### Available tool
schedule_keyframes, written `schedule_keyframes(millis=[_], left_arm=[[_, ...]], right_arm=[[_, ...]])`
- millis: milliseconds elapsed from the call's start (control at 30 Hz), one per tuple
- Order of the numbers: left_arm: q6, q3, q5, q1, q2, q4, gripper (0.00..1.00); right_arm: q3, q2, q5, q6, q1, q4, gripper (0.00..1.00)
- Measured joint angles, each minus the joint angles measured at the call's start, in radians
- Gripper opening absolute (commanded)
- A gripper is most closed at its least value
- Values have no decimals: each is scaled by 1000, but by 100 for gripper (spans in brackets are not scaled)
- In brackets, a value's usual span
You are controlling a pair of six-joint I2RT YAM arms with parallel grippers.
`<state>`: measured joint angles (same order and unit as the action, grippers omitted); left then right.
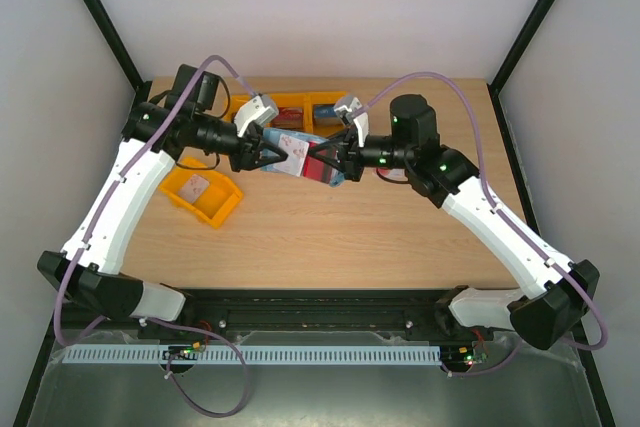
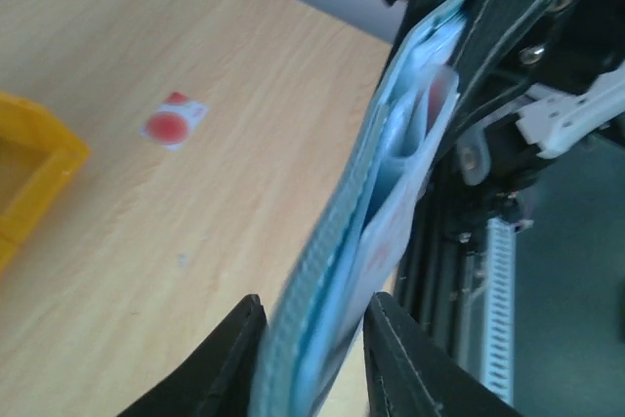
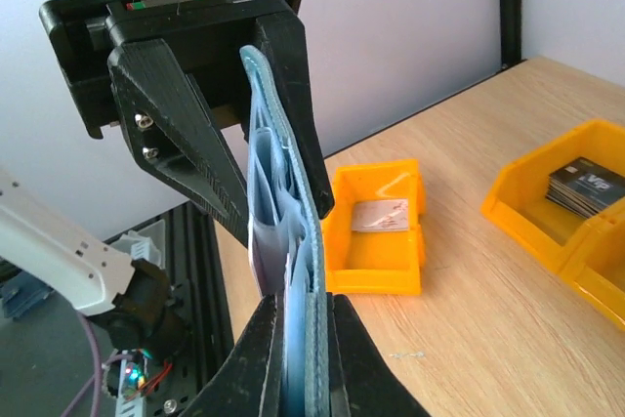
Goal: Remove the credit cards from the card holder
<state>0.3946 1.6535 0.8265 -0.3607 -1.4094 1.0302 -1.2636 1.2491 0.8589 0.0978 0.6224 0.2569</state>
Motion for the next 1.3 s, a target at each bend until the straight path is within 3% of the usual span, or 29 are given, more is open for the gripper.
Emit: schedule_keyframes(millis=[100, 167, 300, 433, 567, 633, 733, 800, 933, 1033, 1300], left_arm=[[26, 0, 77, 6, 5, 27, 20], [44, 0, 117, 8, 6, 45, 5], [89, -2, 177, 9, 11, 84, 2], [93, -13, 205, 27, 18, 92, 2], [30, -45, 182, 63, 34, 55, 2], [-14, -64, 139, 72, 41, 20, 2], [-66, -88, 71, 78, 43, -25, 2], [-91, -101, 38, 78, 43, -47, 2], [-113, -103, 22, 78, 43, -64, 2], [-108, -103, 40, 78, 43, -65, 2], [-42, -103, 123, 77, 43, -18, 2]], right_arm=[[0, 0, 34, -10, 0, -1, 2], [2, 0, 49, -14, 0, 0, 2], [2, 0, 59, -27, -1, 0, 5], [3, -2, 39, -37, -1, -6, 43], [16, -22, -85, -17, -23, 1, 57], [17, -40, -190, -3, -37, 3, 52], [16, -67, -317, 10, -48, 4, 36], [16, -80, -341, 24, -46, 2, 33], [79, -95, -196, 60, -5, -126, 24], [178, -90, -46, 133, 19, -289, 24], [204, 26, 71, 227, 11, -433, 25]])
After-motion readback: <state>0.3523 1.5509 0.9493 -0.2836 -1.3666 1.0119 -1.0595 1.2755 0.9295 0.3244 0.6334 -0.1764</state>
